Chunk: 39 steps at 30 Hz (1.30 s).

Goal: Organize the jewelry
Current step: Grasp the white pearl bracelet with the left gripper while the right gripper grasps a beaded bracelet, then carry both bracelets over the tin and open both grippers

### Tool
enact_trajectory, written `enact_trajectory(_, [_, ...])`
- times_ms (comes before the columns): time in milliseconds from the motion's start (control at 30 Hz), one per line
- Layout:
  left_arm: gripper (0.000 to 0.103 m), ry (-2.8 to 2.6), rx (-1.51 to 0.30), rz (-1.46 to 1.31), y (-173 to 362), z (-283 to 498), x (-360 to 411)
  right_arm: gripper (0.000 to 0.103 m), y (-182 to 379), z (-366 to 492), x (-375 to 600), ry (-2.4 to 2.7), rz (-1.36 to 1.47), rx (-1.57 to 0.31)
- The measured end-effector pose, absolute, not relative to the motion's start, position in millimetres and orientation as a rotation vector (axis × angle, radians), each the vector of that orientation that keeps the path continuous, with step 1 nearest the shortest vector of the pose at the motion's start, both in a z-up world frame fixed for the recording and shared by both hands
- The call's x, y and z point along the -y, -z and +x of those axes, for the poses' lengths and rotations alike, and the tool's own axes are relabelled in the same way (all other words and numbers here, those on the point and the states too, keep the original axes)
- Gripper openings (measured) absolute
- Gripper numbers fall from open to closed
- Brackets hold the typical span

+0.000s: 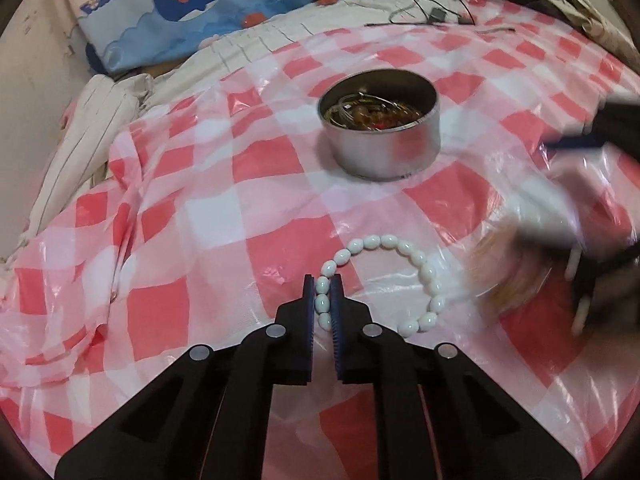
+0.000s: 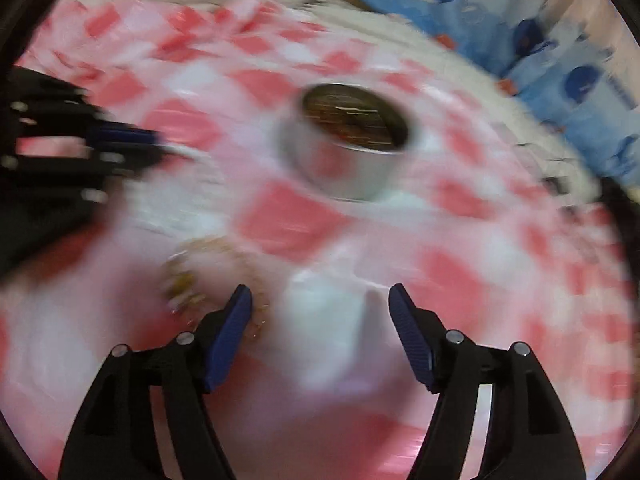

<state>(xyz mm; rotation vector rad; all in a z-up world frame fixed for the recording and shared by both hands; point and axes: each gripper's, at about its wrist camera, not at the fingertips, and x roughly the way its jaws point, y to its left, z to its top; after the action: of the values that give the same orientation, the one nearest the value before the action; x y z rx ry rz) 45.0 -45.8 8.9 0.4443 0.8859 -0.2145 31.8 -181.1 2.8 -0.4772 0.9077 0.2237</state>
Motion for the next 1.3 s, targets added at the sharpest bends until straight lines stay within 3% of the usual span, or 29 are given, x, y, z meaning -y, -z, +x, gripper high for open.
enact_trajectory(233, [0.008, 0.252, -0.904, 0.412, -3.9, 46.1, 46.2, 0.068, -13.4, 47.8, 244.0, -0.386, -0.046, -0.985])
enact_trajectory(367, [0.008, 0.251, -0.898, 0.415, -1.5, 46.4, 48.4, 0.067, -0.2, 43.2, 223.4, -0.36, -0.198, -0.999])
enact_trajectory(433, [0.007, 0.259, -0.893, 0.419, -3.5, 45.4, 50.6, 0.049, 1.1, 38.8, 218.4, -0.373, -0.209, -0.994])
enact_trajectory(467, [0.007, 0.274, -0.891, 0.411, -5.5, 44.2, 51.7, 0.026, -0.6, 38.8, 218.6, -0.384, -0.194, -0.999])
enact_trajectory(500, [0.007, 0.296, -0.885, 0.394, -8.6, 42.3, 53.1, 0.012, -0.4, 38.0, 217.1, -0.383, -0.183, -1.0])
enact_trajectory(533, [0.007, 0.314, -0.881, 0.376, -11.0, 41.2, 54.1, 0.008, -2.4, 38.8, 220.6, -0.396, -0.157, -1.004])
enact_trajectory(767, [0.007, 0.394, -0.873, 0.271, -20.0, 39.1, 54.3, 0.008, -21.2, 38.3, 237.1, -0.417, -0.008, -0.953])
enact_trajectory(1300, [0.007, 0.361, -0.842, 0.352, -23.9, 35.5, 62.6, 0.008, -40.2, 42.1, 256.8, -0.512, 0.199, -0.889])
